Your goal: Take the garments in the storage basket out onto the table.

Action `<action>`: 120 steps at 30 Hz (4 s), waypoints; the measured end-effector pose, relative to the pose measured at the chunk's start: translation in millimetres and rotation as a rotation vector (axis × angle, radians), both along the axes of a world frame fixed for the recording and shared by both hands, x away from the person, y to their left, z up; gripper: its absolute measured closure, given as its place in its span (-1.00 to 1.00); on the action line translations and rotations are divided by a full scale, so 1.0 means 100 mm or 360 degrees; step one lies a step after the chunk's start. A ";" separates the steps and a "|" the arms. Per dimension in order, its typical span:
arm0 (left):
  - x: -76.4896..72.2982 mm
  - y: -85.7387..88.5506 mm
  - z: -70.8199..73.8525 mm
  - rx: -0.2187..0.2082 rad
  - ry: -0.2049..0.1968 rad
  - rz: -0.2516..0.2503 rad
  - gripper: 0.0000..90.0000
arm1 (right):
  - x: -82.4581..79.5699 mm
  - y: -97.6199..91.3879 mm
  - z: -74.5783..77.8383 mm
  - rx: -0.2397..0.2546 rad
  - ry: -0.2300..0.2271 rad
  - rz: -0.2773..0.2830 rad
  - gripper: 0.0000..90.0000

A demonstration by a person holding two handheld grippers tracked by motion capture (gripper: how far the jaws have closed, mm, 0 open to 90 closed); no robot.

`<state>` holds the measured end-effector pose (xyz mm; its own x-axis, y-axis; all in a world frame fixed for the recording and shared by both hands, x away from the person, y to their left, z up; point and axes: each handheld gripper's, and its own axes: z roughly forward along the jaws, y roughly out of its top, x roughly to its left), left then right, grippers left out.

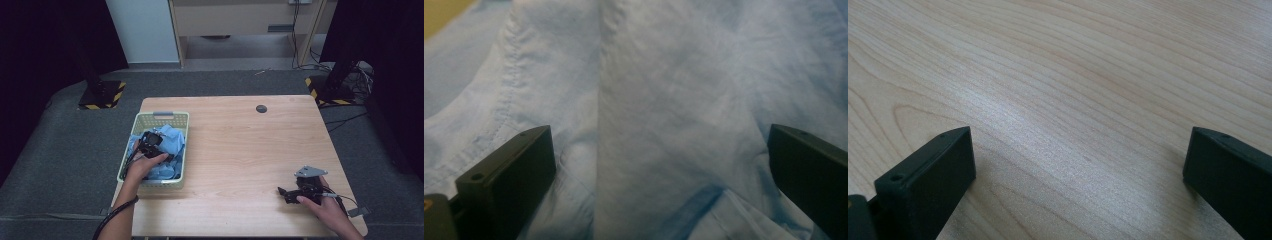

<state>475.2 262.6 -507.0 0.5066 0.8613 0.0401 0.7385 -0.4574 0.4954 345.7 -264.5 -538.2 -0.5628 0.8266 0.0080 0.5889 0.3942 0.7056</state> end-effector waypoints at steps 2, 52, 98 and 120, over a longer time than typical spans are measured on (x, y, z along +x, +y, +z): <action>0.01 0.00 -0.02 0.0001 0.0011 0.0012 -1.00 | 0.00 0.00 0.00 0.0001 -0.0001 0.0001 -0.99; -0.11 -0.13 0.04 0.0035 -0.0006 -0.0129 0.04 | -0.01 0.00 0.00 0.0002 0.0000 0.0001 -0.99; -0.18 -0.14 0.33 -0.0012 -0.0176 -0.0161 0.67 | -0.01 0.00 0.00 0.0002 -0.0001 0.0010 -0.99; -0.25 -0.11 0.72 -0.0071 -0.0335 -0.0182 0.69 | -0.01 0.00 0.00 0.0002 -0.0001 0.0010 -0.99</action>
<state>450.6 251.2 -434.9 0.5852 0.8022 0.1181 0.5617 -0.5062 0.6544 345.1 -264.2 -538.3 -0.5681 0.8229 0.0086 0.5859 0.3971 0.7064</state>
